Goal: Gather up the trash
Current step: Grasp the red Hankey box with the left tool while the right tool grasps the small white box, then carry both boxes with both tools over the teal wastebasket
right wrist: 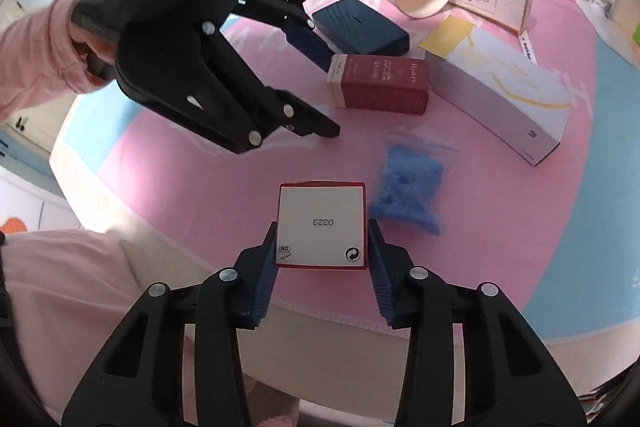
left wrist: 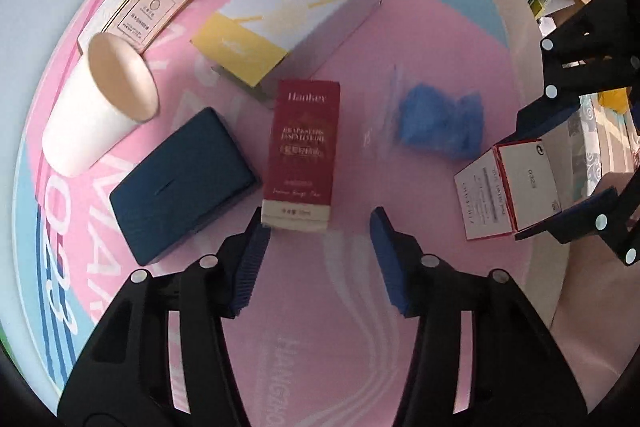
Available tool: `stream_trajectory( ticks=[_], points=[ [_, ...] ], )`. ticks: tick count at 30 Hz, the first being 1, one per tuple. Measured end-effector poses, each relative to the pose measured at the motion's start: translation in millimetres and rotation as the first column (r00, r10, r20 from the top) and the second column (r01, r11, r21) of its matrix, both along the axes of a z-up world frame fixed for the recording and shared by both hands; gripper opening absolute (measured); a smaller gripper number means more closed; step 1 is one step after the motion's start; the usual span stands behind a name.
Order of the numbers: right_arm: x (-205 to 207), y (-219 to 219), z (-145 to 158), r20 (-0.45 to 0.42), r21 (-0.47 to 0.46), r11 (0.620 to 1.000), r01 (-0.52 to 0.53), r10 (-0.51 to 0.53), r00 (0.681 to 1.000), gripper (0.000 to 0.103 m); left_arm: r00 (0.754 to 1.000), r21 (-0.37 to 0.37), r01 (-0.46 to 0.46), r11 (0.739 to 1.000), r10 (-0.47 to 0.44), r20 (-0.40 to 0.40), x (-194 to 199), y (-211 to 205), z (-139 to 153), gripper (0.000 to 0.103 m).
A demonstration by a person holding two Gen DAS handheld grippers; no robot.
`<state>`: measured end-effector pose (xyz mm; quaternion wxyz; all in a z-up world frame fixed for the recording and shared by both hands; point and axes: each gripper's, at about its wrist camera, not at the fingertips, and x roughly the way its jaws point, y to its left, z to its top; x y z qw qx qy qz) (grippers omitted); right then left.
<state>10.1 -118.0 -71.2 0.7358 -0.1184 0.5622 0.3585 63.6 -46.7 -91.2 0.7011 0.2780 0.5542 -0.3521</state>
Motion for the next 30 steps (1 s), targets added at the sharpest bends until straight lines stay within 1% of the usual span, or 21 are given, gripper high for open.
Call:
stream_trajectory(
  ticks=[1,2,3,5,7,8,9,10,14,17,19,28,30],
  points=[
    [0.5,-2.0,1.5,0.005,0.001,1.0,0.009,-0.009,1.0,0.042,1.0,-0.018,-0.017,1.0,0.017,-0.001,3.2,0.5,2.8,0.05],
    [1.5,-4.5,2.7,0.005,0.005,1.0,0.015,-0.015,1.0,0.042,0.999,-0.032,-0.034,0.999,0.034,-0.003,6.3,1.2,5.2,0.054],
    [1.9,-6.2,4.0,0.003,0.012,1.0,0.021,-0.021,1.0,0.042,0.999,-0.043,-0.05,0.998,0.05,-0.006,8.9,1.3,6.7,0.061],
    [2.8,-11.2,5.8,0.005,0.012,0.999,0.038,-0.038,0.999,0.042,0.997,-0.065,-0.081,0.995,0.08,-0.014,15.3,1.7,8.5,0.062],
    [3.3,-15.4,6.4,0.002,0.011,0.999,0.049,-0.049,0.999,0.042,0.995,-0.07,-0.098,0.993,0.096,-0.035,21.7,1.2,7.0,0.058],
    [3.2,-17.5,6.7,0.002,0.01,0.998,0.055,-0.055,0.998,0.042,0.994,-0.065,-0.101,0.993,0.098,-0.042,23.7,0.4,5.1,0.046],
    [3.0,-19.4,7.0,0.003,0.011,0.998,0.059,-0.059,0.998,0.042,0.994,-0.059,-0.101,0.993,0.098,-0.049,25.0,2.6,3.7,0.039],
    [1.9,-21.1,7.9,0.003,0.011,0.998,0.061,-0.061,0.998,0.042,0.994,-0.048,-0.101,0.994,0.098,-0.051,25.3,1.1,1.1,0.029],
    [-1.4,-27.8,11.5,0.01,0.015,0.997,0.075,-0.075,0.997,0.042,0.997,-0.025,-0.074,0.997,0.073,-0.033,21.9,-1.7,0.5,0.028],
    [-3.7,-34.5,14.8,0.01,0.024,0.996,0.089,-0.089,0.996,0.042,0.997,-0.023,-0.072,0.997,0.072,-0.034,18.4,-2.7,3.2,0.028],
    [-4.5,-37.1,17.0,0.014,0.028,0.995,0.097,-0.098,0.995,0.042,0.997,-0.017,-0.075,0.997,0.074,-0.025,13.0,-6.9,8.6,0.028],
    [-8.1,-52.7,30.6,0.037,0.065,0.99,0.126,-0.129,0.991,0.042,0.994,0.001,-0.096,0.995,0.096,0.06,-4.6,-5.9,41.8,0.028],
    [-8.4,-56.8,33.7,0.047,0.068,0.989,0.13,-0.133,0.99,0.042,0.993,0.008,-0.097,0.995,0.096,0.071,-2.7,-10.9,46.6,0.028]
  ],
)
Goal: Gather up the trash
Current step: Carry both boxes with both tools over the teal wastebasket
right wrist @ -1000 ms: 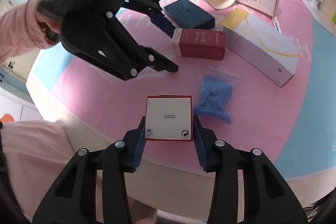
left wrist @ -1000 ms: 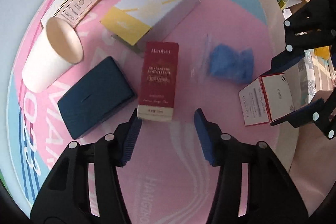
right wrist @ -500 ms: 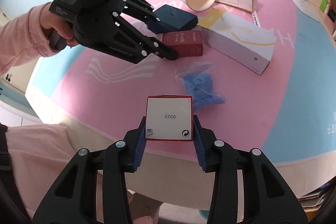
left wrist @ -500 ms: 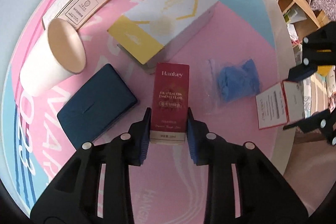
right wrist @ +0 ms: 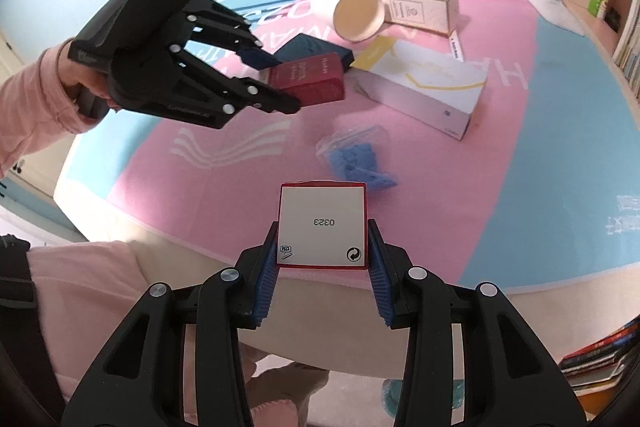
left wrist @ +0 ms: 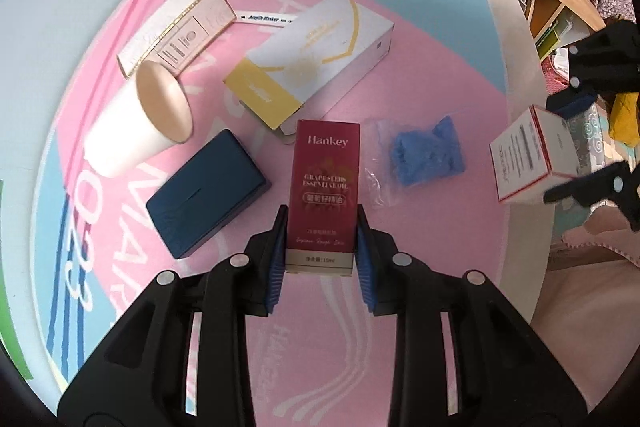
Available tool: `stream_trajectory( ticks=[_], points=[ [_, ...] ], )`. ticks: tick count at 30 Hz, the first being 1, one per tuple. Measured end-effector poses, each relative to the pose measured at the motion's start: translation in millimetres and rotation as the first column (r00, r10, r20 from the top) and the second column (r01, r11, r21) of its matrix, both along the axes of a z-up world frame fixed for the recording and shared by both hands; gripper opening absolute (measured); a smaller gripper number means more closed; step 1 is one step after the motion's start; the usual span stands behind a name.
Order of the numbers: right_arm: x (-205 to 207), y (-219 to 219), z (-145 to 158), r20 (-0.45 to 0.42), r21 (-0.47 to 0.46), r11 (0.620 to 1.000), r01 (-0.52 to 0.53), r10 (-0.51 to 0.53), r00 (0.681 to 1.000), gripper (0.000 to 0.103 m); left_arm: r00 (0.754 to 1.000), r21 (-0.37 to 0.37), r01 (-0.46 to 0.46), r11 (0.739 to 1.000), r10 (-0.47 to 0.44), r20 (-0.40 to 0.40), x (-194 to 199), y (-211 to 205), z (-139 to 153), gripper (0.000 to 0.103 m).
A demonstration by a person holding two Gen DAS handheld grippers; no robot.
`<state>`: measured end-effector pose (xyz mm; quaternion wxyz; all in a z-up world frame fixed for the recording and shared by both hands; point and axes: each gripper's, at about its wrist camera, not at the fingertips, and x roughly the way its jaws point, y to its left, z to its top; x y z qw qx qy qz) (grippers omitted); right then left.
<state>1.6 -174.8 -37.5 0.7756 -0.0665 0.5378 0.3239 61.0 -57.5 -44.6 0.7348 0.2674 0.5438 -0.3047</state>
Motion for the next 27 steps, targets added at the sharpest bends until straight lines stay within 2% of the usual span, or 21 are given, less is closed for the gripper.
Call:
stream_trajectory(
  ticks=[1,10,17,22,27],
  points=[
    [-0.7,-2.7,2.1,0.007,0.001,1.0,0.003,-0.003,1.0,0.042,1.0,0.003,-0.001,1.0,0.001,0.005,-4.9,-14.1,-0.6,0.028],
    [-11.6,-35.8,15.3,0.056,0.005,0.998,0.06,-0.06,0.997,0.042,0.998,0.008,0.031,0.999,-0.032,0.062,-28.4,-36.0,19.2,0.028],
    [-32.6,-75.3,20.1,0.072,0.008,0.988,0.155,-0.155,0.985,0.042,0.99,0.002,0.115,0.993,-0.114,0.077,-43.2,-81.3,25.9,0.028],
    [-56.6,-116.6,18.8,0.069,0.006,0.964,0.264,-0.264,0.962,0.042,0.973,-0.002,0.217,0.976,-0.216,0.079,-58.2,-125.5,28.6,0.028],
    [-86.1,-161.3,15.7,0.057,-0.002,0.923,0.386,-0.385,0.921,0.042,0.939,0.003,0.337,0.942,-0.336,0.066,-77.9,-176.9,19.8,0.028]
  ],
)
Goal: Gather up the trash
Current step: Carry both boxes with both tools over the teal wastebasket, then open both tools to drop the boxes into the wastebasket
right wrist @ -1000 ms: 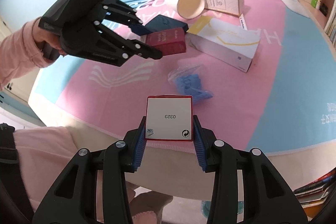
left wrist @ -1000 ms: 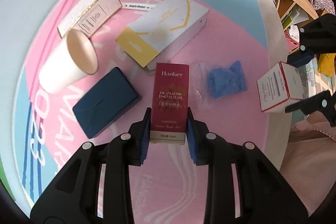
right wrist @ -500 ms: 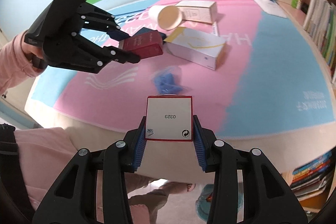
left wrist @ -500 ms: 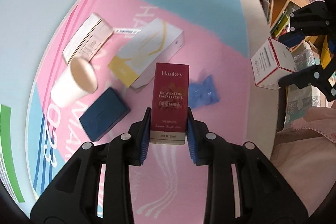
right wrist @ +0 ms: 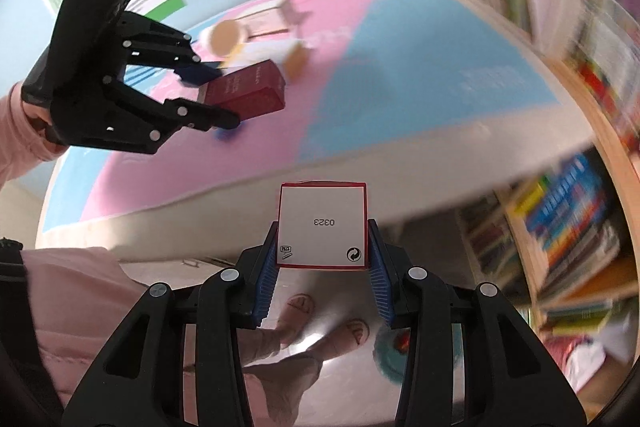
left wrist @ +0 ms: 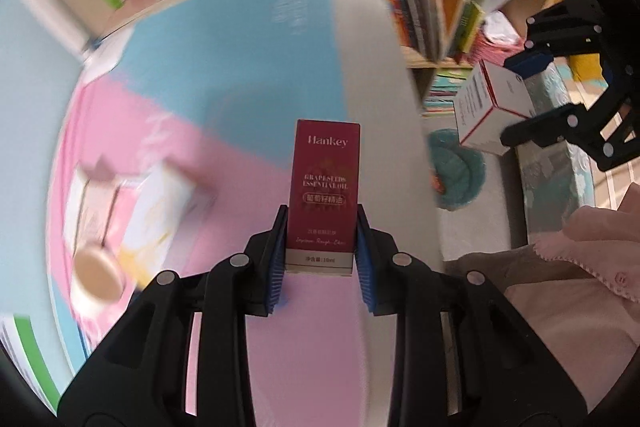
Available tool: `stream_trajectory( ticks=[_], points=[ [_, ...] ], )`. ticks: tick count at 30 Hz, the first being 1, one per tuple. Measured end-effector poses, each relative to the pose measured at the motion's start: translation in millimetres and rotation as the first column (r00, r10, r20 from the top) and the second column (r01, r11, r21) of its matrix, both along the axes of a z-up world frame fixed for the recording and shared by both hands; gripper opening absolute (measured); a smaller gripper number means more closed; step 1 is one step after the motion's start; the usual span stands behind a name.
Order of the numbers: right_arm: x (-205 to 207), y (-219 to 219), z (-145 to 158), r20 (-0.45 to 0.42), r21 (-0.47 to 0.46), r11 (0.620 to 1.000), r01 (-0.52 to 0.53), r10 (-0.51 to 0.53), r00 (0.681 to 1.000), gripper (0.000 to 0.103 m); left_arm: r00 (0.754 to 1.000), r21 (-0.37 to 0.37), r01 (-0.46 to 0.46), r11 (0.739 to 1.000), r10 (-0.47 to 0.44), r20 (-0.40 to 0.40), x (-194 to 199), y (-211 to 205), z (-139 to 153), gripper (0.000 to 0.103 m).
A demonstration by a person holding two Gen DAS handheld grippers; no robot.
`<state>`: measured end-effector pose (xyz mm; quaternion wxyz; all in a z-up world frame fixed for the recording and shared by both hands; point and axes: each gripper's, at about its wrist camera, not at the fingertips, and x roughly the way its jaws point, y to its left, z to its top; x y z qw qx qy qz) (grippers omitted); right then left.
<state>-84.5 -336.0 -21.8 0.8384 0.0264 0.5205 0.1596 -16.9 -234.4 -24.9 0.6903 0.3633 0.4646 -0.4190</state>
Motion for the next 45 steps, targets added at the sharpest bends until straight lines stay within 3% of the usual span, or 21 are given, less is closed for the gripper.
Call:
stream_trajectory(
  ticks=[7,18,28,35,37,38,39,41,45],
  points=[
    [-48.6,-60.3,-6.4,-0.026,-0.001,0.982,0.189,-0.189,0.982,0.042,0.982,0.005,0.185,0.983,-0.185,-0.034,-34.0,-70.5,-9.7,0.028],
    [-127.3,-125.6,-16.4,-0.077,-0.005,0.906,0.423,-0.422,0.903,0.042,0.904,0.017,0.419,0.908,-0.416,-0.101,-89.5,-162.2,-31.0,0.028],
    [-176.9,-162.4,-36.0,-0.135,-0.012,0.845,0.534,-0.531,0.837,0.042,0.837,0.037,0.529,0.848,-0.513,-0.192,-135.9,-215.7,-63.7,0.028],
    [-189.6,-180.9,-45.8,-0.155,0.004,0.823,0.569,-0.561,0.813,0.042,0.803,0.053,0.57,0.82,-0.541,-0.25,-152.9,-234.3,-82.2,0.029],
    [-190.0,-185.0,-47.7,-0.158,0.011,0.818,0.575,-0.566,0.809,0.044,0.8,0.061,0.575,0.816,-0.545,-0.25,-156.0,-238.1,-85.5,0.034],
    [-189.9,-186.8,-47.5,-0.161,0.011,0.815,0.579,-0.57,0.806,0.046,0.804,0.068,0.572,0.817,-0.543,-0.241,-157.0,-240.1,-87.3,0.054],
    [-190.1,-189.2,-47.8,-0.163,0.009,0.811,0.585,-0.576,0.801,0.049,0.805,0.065,0.571,0.818,-0.543,-0.241,-157.4,-242.1,-87.6,0.066],
    [-191.3,-192.5,-45.2,-0.15,0.009,0.805,0.593,-0.586,0.797,0.063,0.803,0.058,0.571,0.819,-0.542,-0.249,-157.6,-244.8,-87.5,0.067],
    [-192.0,-196.5,-41.3,-0.14,0.002,0.793,0.609,-0.603,0.785,0.066,0.811,0.058,0.559,0.827,-0.532,-0.245,-153.9,-245.3,-84.3,0.067]
  ],
)
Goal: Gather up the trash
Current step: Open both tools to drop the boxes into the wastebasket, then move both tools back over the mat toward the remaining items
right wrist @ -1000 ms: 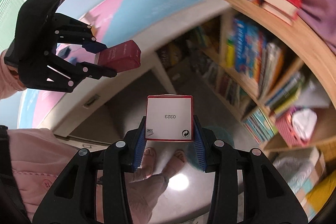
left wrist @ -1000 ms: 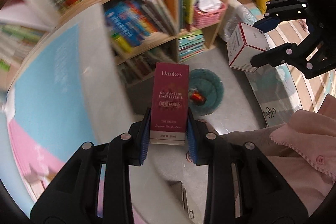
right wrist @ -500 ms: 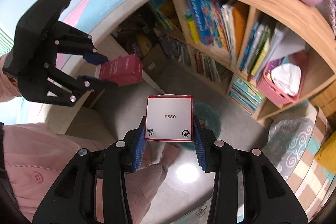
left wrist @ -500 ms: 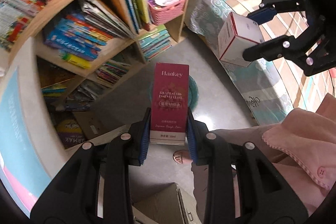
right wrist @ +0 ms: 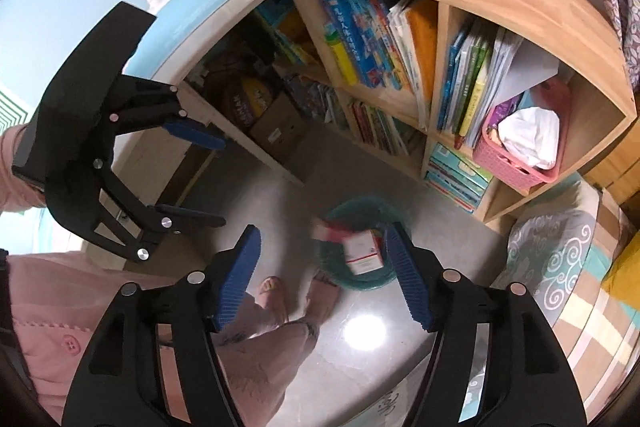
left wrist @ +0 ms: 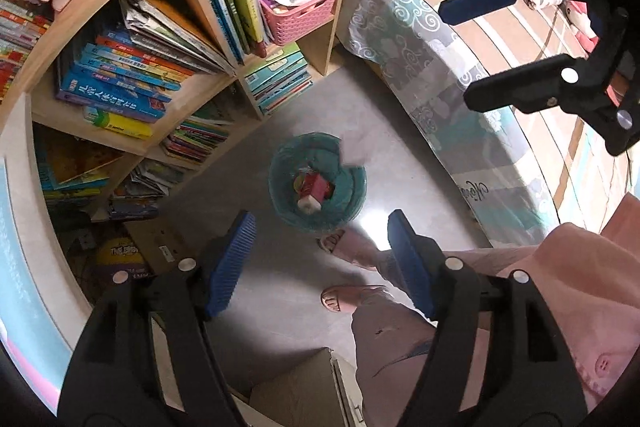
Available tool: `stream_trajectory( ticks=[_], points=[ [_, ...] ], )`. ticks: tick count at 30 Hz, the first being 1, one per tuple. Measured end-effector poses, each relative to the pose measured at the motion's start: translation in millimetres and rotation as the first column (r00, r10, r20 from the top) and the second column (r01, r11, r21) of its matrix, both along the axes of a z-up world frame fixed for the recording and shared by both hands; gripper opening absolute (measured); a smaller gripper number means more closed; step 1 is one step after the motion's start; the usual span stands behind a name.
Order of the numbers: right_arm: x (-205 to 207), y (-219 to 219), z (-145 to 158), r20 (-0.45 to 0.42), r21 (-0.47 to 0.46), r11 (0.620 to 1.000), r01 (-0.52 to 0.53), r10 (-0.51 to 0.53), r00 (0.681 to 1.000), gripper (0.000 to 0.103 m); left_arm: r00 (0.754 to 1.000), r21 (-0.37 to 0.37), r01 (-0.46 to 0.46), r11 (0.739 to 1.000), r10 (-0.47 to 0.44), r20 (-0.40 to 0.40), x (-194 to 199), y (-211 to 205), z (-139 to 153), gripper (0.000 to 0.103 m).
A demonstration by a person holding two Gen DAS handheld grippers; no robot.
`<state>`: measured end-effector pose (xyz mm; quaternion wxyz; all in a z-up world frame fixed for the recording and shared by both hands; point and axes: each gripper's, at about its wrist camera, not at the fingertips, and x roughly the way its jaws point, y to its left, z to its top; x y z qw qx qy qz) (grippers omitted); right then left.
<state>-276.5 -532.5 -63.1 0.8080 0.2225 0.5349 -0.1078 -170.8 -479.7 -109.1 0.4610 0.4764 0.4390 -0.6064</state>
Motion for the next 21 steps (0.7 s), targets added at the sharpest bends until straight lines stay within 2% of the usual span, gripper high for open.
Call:
stream_trajectory(
  ticks=[7,13,16,21],
  points=[
    [15.1,7.7,4.0,0.009,-0.004,0.999,-0.049,0.049,0.999,0.066,0.997,-0.029,-0.08,0.996,0.08,0.011,24.6,21.2,17.5,0.067],
    [57.3,30.5,15.2,0.035,-0.02,0.982,-0.187,0.188,0.982,0.066,0.979,-0.064,-0.197,0.978,0.2,0.041,55.5,57.6,38.3,0.067],
    [84.1,44.4,20.2,0.05,-0.034,0.963,-0.267,0.268,0.962,0.066,0.959,-0.084,-0.268,0.96,0.275,0.076,73.1,82.5,48.6,0.067],
    [135.0,77.3,29.5,0.081,-0.053,0.91,-0.41,0.413,0.907,0.066,0.9,-0.123,-0.407,0.905,0.42,0.115,105.3,133.6,66.7,0.067]
  ],
)
